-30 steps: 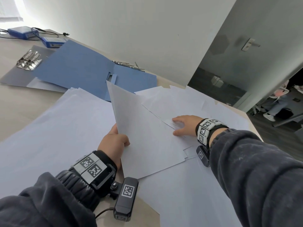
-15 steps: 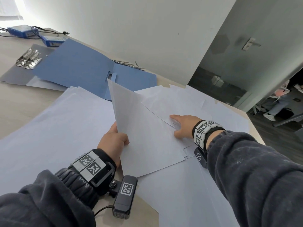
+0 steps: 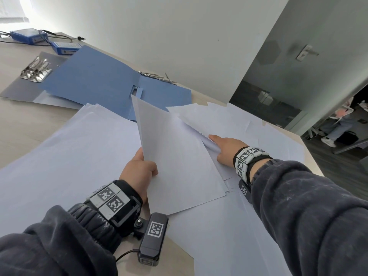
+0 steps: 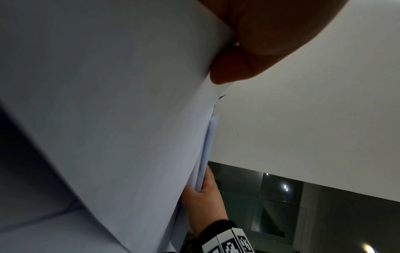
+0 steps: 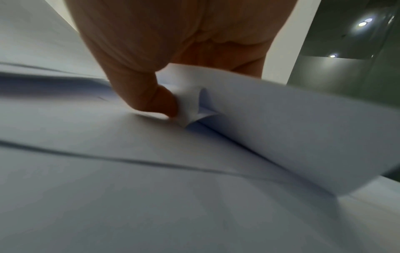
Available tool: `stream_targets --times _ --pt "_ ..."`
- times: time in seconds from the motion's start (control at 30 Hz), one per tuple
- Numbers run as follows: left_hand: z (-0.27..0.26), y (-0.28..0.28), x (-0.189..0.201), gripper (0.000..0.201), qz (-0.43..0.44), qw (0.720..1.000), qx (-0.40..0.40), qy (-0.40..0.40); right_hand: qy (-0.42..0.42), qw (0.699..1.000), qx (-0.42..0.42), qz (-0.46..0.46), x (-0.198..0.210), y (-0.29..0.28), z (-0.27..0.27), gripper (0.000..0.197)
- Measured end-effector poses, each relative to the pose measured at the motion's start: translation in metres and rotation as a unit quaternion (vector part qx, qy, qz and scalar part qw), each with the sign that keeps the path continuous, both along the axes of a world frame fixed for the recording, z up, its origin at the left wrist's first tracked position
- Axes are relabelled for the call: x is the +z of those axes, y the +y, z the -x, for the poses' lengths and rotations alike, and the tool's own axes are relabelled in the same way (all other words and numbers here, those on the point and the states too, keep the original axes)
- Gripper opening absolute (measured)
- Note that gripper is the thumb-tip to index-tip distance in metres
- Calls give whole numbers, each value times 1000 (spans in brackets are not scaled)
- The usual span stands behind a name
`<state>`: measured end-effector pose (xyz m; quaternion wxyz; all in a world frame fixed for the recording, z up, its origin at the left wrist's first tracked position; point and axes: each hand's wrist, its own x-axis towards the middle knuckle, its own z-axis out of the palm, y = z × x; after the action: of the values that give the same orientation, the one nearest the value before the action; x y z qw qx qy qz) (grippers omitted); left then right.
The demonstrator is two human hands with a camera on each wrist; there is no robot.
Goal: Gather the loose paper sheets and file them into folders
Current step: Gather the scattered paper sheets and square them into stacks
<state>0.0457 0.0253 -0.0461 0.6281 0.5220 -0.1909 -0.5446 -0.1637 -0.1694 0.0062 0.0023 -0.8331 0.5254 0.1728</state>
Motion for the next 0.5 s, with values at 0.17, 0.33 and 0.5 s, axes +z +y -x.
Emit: stream_targets --times 0.17,0.33,0.5 --pt "0 0 1 61 -4 1000 3 4 -4 999 -5 32 -4 -4 1 44" --pt "0 0 1 62 -3 1000 2 11 3 997 -36 73 -6 -10 6 19" --pt "0 0 0 63 -3 1000 -5 12 -70 986 -112 99 0 -13 20 3"
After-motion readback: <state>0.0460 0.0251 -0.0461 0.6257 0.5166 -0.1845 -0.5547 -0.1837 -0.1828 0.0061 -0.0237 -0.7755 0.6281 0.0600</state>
